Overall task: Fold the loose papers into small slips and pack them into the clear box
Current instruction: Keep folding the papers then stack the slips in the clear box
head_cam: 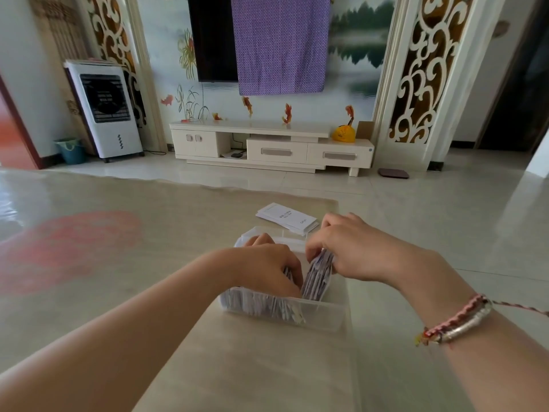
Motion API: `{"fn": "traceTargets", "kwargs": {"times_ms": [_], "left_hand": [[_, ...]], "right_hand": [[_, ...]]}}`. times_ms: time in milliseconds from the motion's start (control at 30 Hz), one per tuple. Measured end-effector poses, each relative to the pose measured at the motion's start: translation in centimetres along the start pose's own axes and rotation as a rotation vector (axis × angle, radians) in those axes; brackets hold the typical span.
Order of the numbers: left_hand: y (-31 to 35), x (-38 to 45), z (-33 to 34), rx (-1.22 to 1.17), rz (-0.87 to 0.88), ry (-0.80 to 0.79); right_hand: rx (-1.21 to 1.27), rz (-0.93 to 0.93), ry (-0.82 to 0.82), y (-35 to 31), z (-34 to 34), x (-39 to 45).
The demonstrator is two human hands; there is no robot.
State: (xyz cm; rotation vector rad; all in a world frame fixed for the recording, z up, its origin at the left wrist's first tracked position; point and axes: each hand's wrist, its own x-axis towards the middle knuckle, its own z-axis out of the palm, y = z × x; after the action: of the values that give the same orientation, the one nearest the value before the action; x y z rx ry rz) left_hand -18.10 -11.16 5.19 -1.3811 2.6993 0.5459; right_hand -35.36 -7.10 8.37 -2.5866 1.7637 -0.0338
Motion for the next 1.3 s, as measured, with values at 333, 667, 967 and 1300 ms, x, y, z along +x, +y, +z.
{"fn": "traceTargets", "kwargs": {"times_ms": [333, 667, 967, 1300], "left_hand": [[-0.8, 0.7, -0.8, -0.188, 0.097, 0.169], [-4.3, -1.2, -0.1, -0.247, 0.052, 0.471], [-4.2, -1.7, 0.9, -0.050, 0.061, 0.439], [-2.7, -0.7, 0.8, -0.075, 0.041, 0.408]], "right_hand": [[0.229, -0.045, -0.098, 0.4, 1.0, -0.6], [0.388, 0.112, -0.080, 0.4, 1.4, -1.6], [0.352, 0.205, -0.011, 0.0, 1.7, -1.7], [0.238, 0.190, 0.068, -0.3, 1.7, -1.9]]}}
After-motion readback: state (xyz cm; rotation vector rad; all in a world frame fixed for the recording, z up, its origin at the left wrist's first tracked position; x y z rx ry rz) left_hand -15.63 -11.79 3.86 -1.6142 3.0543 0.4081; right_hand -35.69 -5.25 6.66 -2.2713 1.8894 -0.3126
